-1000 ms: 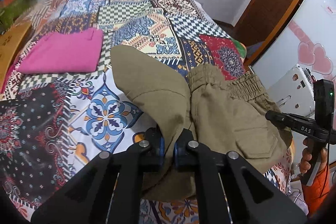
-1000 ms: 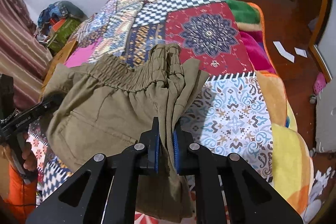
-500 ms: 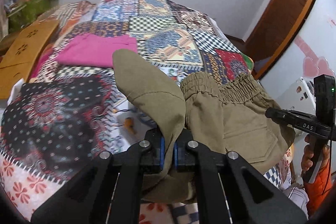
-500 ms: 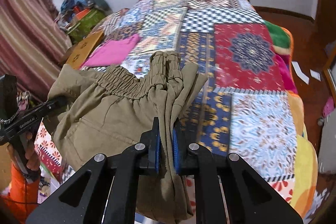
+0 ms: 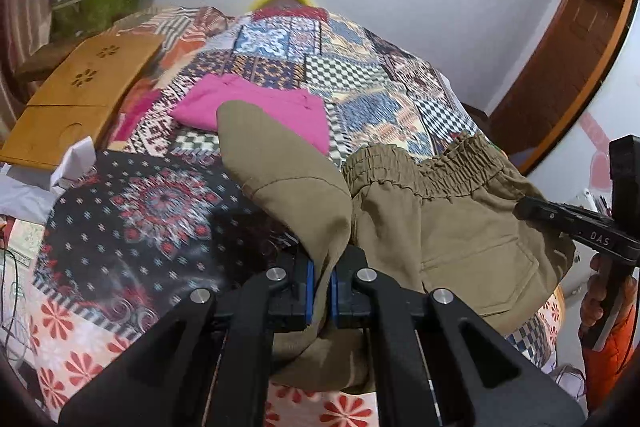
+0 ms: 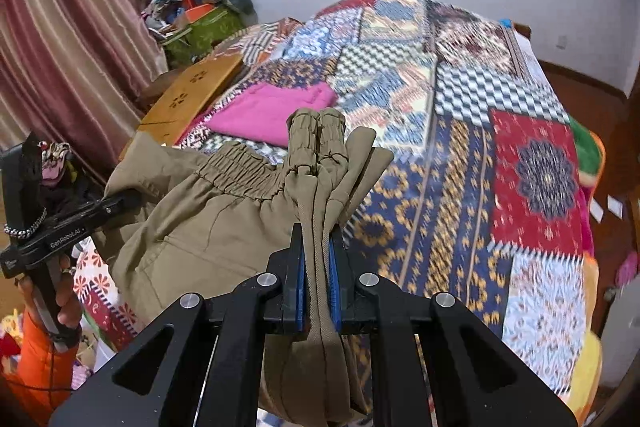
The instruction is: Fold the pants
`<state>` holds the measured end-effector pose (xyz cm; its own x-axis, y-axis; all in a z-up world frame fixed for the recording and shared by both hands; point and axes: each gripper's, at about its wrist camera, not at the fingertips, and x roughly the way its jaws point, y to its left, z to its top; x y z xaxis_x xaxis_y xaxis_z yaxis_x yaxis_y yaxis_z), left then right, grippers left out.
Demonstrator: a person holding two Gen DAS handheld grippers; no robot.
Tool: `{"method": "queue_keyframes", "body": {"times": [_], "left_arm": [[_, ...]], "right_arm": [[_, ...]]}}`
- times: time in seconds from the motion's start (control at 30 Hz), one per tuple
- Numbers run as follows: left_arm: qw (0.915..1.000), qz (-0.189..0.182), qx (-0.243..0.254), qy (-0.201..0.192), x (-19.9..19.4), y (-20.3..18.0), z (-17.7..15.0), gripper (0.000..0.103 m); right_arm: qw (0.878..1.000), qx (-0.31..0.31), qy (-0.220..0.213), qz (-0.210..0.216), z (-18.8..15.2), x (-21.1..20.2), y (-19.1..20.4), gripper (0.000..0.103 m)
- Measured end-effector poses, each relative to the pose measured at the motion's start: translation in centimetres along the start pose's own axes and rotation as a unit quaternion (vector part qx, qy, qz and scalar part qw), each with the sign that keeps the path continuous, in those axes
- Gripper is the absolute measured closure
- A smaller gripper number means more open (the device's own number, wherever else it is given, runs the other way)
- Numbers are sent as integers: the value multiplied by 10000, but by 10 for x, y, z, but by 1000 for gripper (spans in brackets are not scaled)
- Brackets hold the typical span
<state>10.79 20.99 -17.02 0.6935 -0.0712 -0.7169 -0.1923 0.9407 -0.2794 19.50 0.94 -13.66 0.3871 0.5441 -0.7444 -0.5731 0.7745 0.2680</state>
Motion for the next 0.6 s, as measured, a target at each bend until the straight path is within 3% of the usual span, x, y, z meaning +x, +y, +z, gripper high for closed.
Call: {"method": "queue_keyframes", "body": {"times": [0.6], "left_arm": [[9991,220,-62,-345,31,59,81,97]], "right_arm": [[9989,-409,-239,-59,84,49,37,94]]}}
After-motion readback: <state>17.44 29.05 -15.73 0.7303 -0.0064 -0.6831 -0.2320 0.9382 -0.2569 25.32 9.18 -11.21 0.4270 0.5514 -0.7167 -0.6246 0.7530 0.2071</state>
